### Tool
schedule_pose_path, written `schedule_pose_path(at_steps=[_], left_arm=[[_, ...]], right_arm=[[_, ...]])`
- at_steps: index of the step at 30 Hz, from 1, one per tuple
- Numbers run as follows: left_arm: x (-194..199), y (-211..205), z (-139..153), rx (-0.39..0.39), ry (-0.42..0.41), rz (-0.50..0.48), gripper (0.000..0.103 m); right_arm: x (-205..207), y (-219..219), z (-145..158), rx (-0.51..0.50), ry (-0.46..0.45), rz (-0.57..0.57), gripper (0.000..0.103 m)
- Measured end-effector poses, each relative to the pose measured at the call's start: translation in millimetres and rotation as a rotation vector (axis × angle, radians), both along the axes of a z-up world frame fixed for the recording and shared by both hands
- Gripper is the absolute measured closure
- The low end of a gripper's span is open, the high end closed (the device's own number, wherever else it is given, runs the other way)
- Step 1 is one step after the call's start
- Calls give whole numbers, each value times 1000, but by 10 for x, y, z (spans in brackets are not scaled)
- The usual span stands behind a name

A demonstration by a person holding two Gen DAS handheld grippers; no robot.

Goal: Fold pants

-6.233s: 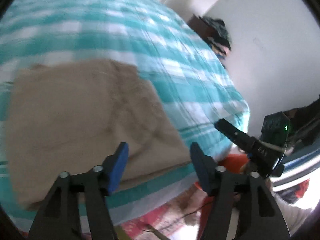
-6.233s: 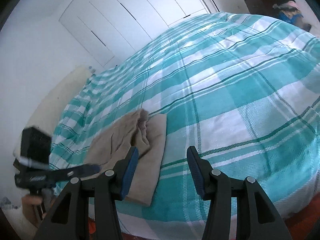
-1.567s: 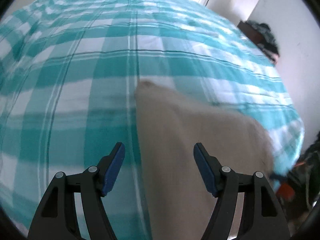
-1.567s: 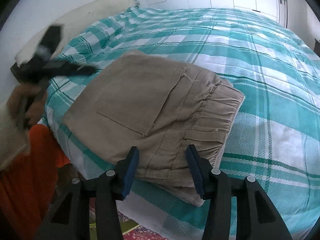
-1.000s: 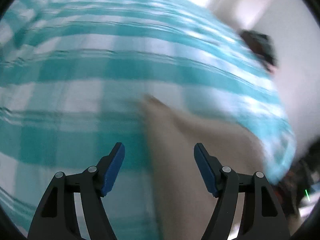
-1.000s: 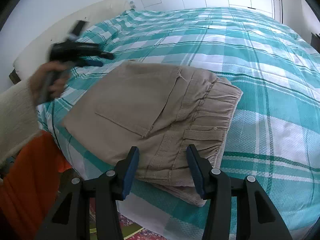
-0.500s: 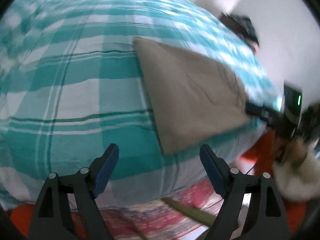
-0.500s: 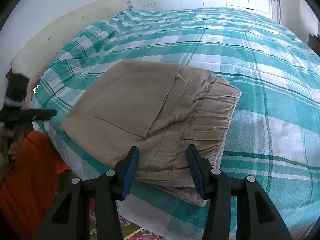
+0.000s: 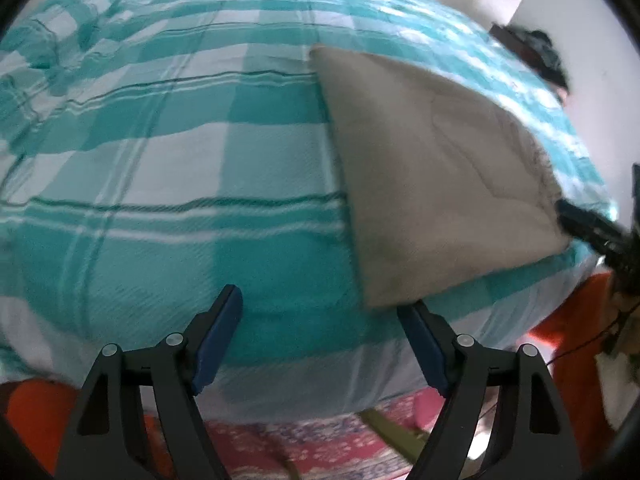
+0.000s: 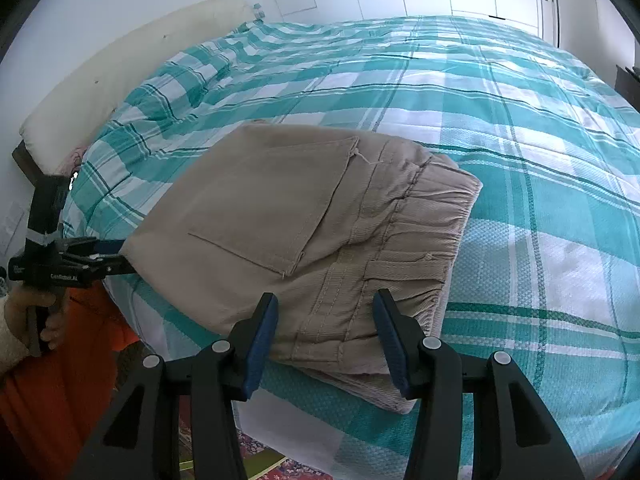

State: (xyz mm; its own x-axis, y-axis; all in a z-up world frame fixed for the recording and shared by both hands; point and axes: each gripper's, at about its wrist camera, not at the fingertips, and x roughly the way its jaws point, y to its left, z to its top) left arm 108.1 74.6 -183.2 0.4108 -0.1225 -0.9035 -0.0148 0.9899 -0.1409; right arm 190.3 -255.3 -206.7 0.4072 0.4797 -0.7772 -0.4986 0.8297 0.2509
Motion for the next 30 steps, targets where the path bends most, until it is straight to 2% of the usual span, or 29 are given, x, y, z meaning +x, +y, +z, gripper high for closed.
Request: schedule_pose_path(at_steps=[2,3,5,10,24,28,30], left_arm=[[-45,77,-2,0,14,23,23],[-64,127,12,3,23,46,27],[-118,187,80,-4,9,58,28],[-186,120,288,95,-54,57,22],[-148,116,273,179,-62,82,21],[-121,87,242,174,-55,72,21],[-88,113,245,111,-53,66,21]], right_arm=[[-4,-8,-11,2,-4,-2,53],[-4,-14,-17,4,-5,-2,53],[-7,-21,-14,9,-6,-3,53],[-29,-18,-16,13,-21,-5,53],[-83,56,-10,-31,-53,-14,52],[-88,56,-11,-33,-58,-14,52],[-100,63,-8,-39,-67,-11,52]])
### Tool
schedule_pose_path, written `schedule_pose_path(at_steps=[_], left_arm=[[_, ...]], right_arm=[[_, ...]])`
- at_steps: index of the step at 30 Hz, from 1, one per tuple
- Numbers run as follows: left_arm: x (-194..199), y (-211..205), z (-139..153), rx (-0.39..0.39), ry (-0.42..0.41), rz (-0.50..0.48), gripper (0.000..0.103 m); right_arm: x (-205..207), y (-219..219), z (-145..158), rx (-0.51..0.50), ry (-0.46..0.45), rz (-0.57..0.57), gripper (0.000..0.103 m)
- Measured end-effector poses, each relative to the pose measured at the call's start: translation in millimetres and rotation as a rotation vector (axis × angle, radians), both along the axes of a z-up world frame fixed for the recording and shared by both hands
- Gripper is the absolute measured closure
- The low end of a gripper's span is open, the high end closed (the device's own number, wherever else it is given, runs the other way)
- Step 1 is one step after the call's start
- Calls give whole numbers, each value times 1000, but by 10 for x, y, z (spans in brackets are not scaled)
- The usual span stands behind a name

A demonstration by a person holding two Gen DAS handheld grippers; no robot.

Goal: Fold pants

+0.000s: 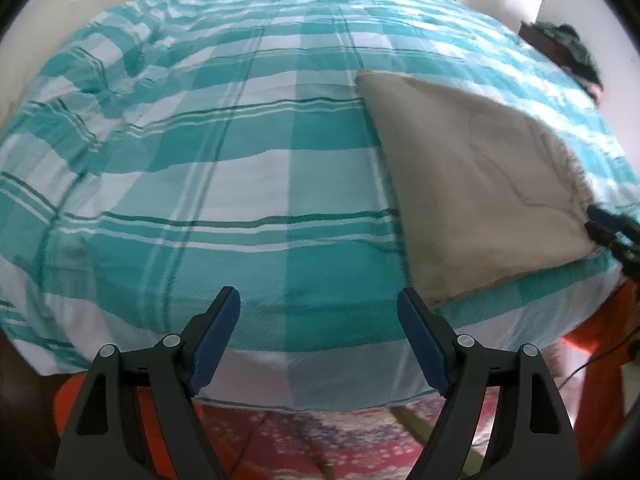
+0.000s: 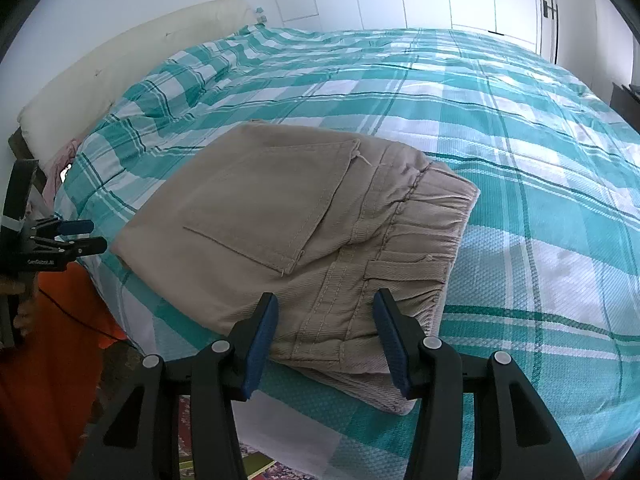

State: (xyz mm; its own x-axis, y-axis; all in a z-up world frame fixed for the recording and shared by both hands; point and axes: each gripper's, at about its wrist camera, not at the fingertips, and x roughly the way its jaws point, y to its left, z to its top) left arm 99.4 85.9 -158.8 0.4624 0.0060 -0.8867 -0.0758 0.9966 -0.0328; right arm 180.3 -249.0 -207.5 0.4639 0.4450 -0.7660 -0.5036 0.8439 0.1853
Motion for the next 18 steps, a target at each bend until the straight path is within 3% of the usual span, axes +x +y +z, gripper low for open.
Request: schedule_pose_path(at_steps=[4,6,8,10,14,18], left_arm=[[152,235,53,-333,3,3,20],[286,335,59,-485,2,-4,16],[446,338,20,-566,18,-34,15],[632,280,-52,-568,42,-60,16],[996,39,-248,-581,121,-149,17],[1191,-145,-478,-586,196,-171,18]], right_arm=[[14,9,178,-24,12,35,52],[51,-148,341,49,28,9,43],[128,-392,439,140,38,-51,23],[272,-589,380,198,109,-93,22],[697,-838,-94,388,415,-141,28],[962,-755,-384,396,526,-115,28]])
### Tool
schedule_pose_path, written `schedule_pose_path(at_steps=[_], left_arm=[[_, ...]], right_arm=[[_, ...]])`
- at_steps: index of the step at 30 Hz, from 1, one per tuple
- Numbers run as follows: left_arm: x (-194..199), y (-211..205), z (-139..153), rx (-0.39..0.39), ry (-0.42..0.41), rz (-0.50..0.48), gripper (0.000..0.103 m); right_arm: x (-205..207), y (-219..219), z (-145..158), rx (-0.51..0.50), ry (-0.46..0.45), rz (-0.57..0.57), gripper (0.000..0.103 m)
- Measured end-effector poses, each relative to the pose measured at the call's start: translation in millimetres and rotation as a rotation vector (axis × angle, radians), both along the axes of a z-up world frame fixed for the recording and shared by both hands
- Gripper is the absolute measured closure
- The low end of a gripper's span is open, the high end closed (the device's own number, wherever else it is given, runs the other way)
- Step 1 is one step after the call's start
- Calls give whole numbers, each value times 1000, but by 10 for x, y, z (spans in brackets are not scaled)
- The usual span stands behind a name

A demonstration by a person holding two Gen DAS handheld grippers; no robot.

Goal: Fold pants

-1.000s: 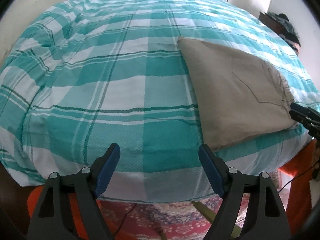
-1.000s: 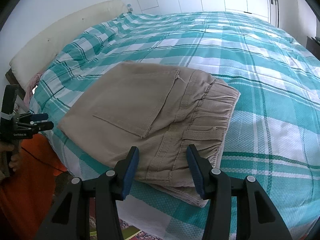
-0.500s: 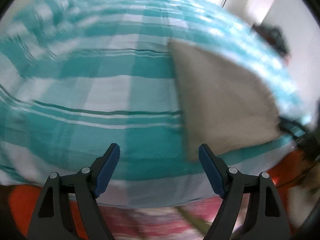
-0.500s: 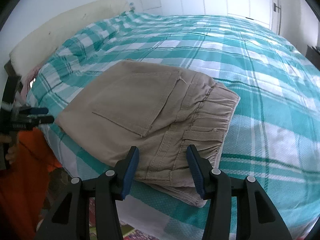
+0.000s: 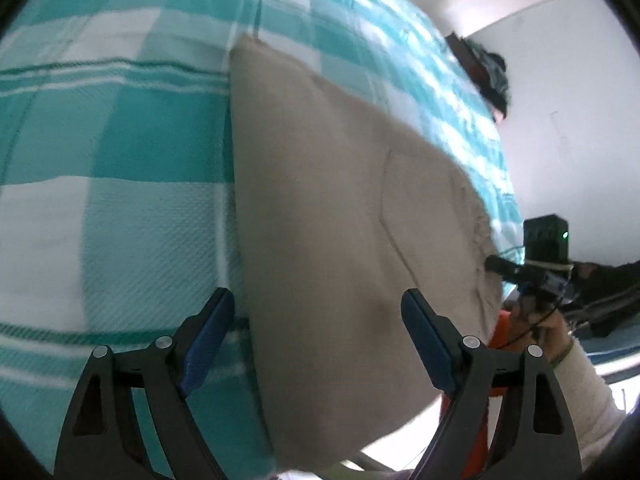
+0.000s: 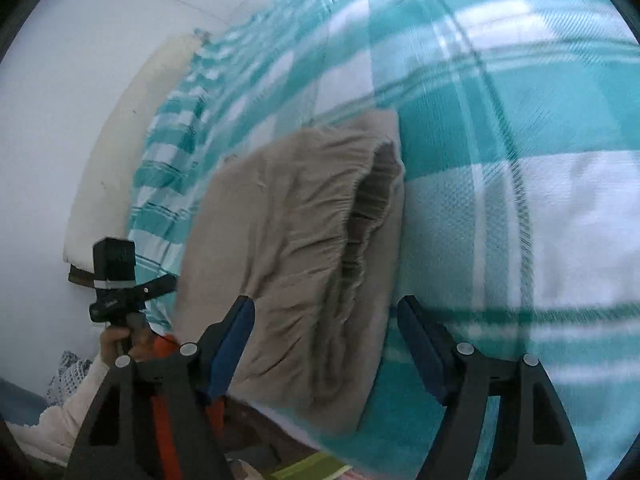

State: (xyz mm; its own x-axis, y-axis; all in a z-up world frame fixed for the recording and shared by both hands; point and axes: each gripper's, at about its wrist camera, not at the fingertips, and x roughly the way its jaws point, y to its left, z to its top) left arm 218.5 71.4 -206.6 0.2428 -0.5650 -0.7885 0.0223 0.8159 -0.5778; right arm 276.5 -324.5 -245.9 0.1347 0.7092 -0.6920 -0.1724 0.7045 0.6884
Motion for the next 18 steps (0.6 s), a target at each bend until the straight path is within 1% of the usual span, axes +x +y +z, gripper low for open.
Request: schedule_pose_path(at_steps=[1,2,3,4,5,6,7,8,9,10,11,13,16,18], left_arm=[[16,-23,-31,-7,7,-1,25],[36,-34,-44,-26,11,3,32],[48,-31,-37,-25,13,15,39],[45,-30,-2,-12,5,29,55],[33,-31,30,-6,-5,34,62],[17,-30,83,-2,-21,40,73],[-23,-27,145,7,-36,44,81],[-39,-53,223,25,-53,43,83],[-42,-92,305,49,-73,38,85],[-30,-137,405,54,-93,29,86],[-11,-166,482,56,-104,26,86],[88,-186,664,76,-139,28,86],[343,-29,861,30,-187,64,86],[637,75,1001,36,-232,84,86]], right_arm=[[42,22,-46,10,18,0,28],[90,41,-81,38,35,-2,28],[133,66,-119,75,57,1,28],[173,95,-155,95,78,3,28],[212,138,-187,90,90,9,33],[231,184,-188,66,86,25,39],[228,228,-172,36,72,45,50],[213,299,-89,-1,31,71,56],[184,354,5,-23,-9,90,58],[149,425,138,-55,-60,112,60],[136,465,217,-71,-86,121,62],[155,556,439,-75,-139,136,64],[329,638,789,-62,-219,133,64],[528,654,946,-38,-251,118,64]])
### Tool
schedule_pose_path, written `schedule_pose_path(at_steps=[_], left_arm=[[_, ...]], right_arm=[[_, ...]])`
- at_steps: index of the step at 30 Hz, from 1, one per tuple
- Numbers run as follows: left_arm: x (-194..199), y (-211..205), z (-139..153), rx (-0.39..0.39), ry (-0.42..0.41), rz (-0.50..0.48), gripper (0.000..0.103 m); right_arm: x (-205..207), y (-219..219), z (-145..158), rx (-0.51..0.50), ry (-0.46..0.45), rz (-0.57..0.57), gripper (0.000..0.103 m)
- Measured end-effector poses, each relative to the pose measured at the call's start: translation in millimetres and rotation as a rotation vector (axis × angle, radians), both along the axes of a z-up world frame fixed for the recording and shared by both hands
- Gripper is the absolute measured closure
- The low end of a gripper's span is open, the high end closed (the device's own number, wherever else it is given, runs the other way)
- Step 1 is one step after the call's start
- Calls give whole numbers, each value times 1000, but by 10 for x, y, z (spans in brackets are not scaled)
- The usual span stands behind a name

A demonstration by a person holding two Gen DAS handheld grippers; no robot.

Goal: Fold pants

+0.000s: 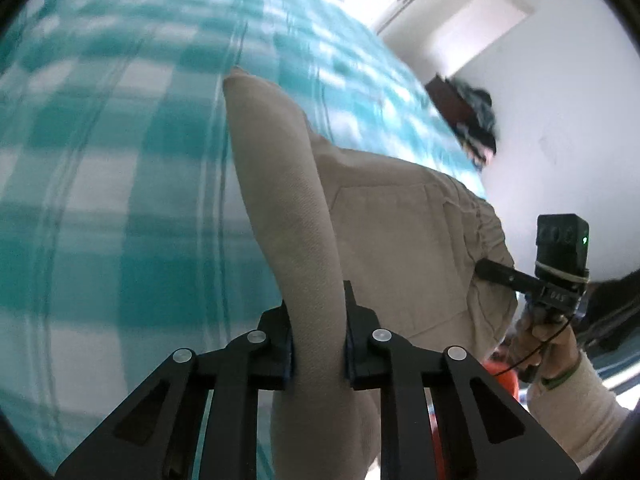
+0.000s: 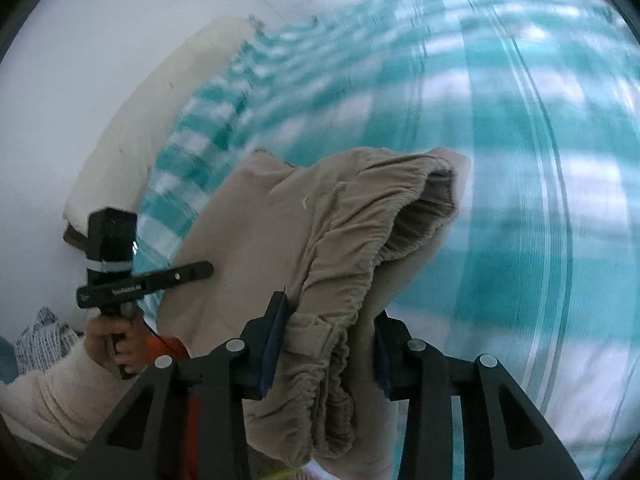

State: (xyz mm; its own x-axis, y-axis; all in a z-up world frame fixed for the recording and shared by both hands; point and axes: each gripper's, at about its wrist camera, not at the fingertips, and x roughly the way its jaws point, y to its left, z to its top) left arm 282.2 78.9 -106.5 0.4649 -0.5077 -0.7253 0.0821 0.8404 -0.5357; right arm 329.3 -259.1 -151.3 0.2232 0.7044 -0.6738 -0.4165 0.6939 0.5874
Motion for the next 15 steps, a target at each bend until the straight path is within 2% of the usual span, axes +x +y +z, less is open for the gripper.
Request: schedule_pose_path(at_steps=[2,3,7,8,9,10,12,13,14,15], left_arm=[[279,53,77,33,-36,15,86],[474,53,106,74,-56,25,86],[911,93,22,206,-93,51,83],[1021,63,-64,259,-91,59,79],[1124,28,-168,329,-79,73,67],[1196,4,-279,400,-60,84,54],[1229,-114,-491,538,-32,91,47],[1171,-161,-540,574,-33,91,45],[1062,-209,-547,578,-48,87,41],[916,-233,-511,568,-70,79,27]], right_arm=[[303,67,124,9,-32,2,64],[501,133,162,6,-51,4,64],[1169,367,115,-28,-82,9,64],[1354,410,46,-38,-75,-2,62],[1475,432,-26,-47,-68,-19,61],[1570,388,-114,-62,-61,-37,55],[1743,393,-369,-173,-21,-118,42],[1776,388,-466,-266,-11,-169,23],[1776,373,-546,-387,-12,-237,13],[1739,344,-563,-430,-17,-277,13]])
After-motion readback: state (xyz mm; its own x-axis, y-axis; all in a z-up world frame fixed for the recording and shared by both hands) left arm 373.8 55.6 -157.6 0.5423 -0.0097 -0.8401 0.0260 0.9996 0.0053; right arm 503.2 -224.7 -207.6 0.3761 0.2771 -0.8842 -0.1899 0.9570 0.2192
